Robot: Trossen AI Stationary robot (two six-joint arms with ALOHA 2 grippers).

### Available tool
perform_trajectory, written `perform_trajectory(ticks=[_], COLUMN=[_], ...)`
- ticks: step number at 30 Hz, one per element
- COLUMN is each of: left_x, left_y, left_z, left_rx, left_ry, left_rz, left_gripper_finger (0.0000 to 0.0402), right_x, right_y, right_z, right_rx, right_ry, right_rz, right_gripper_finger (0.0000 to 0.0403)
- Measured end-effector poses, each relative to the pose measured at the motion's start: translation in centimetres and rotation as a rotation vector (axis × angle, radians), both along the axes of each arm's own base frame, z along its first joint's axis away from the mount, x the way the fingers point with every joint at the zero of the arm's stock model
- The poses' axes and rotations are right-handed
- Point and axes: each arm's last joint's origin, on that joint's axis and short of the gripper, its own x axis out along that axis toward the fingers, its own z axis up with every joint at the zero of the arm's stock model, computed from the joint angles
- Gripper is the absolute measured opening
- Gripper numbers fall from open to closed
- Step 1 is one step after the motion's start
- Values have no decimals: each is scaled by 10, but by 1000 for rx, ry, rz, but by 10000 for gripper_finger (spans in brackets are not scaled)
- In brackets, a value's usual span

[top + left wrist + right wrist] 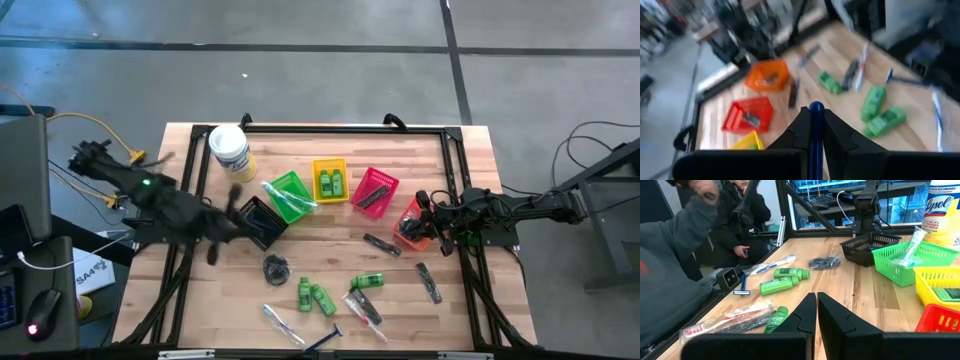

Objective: Pick & Place Travel size toiletries
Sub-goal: Put the blue razor into the black bin

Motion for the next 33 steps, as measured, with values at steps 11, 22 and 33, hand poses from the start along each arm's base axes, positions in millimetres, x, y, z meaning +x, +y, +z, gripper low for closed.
perform_trajectory(ticks=[11,22,33], left_x=[-67,-78,-59], left_y=[45,49,40], left_z=[-75,-101,-138], left_rx=[-225,-402,-405], left_ry=[-223,-146,-130], left_rz=[110,133,142], left_gripper_finger=[18,18,18], right_x=[0,0,0], right_y=[0,0,0], right_z=[0,0,0], right_rx=[4,8,4], right_ry=[3,6,8], right_rz=[0,-1,0], right_gripper_finger=[9,9,9])
